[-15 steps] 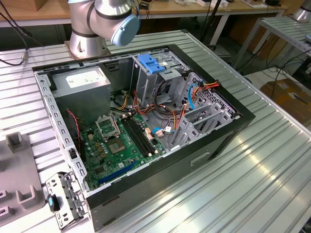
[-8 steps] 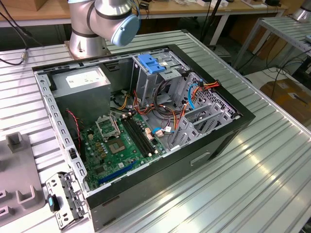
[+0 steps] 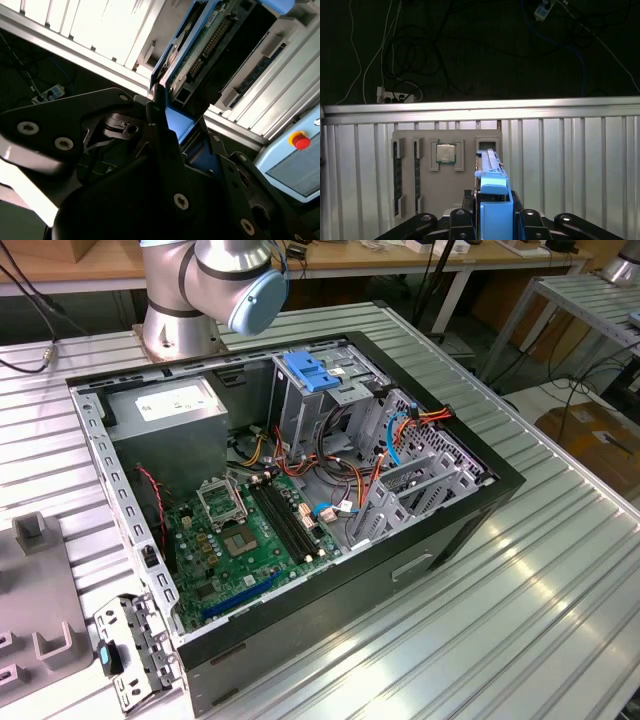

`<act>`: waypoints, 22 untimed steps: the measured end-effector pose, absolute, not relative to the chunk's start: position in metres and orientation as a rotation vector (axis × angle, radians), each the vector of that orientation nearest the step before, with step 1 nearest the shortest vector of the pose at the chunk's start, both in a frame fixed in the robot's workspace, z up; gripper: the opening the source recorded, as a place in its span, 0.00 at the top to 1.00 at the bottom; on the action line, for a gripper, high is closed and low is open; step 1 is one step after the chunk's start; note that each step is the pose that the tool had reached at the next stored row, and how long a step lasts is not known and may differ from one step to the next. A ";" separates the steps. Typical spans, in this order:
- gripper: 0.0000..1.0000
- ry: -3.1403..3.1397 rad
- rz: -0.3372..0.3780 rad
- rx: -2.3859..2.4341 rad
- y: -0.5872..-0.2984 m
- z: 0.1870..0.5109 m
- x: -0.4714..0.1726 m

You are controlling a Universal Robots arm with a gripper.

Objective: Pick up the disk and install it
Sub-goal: 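Pick up the disk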

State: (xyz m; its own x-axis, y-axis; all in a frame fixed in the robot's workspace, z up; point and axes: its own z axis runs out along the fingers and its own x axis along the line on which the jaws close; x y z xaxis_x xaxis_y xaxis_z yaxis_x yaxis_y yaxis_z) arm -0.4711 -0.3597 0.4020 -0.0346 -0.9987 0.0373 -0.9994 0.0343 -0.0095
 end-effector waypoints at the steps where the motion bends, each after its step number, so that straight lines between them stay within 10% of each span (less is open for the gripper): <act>1: 0.64 -2.244 0.051 2.168 -0.360 0.403 -0.471; 22: 0.64 -2.244 0.051 2.169 -0.360 0.416 -0.471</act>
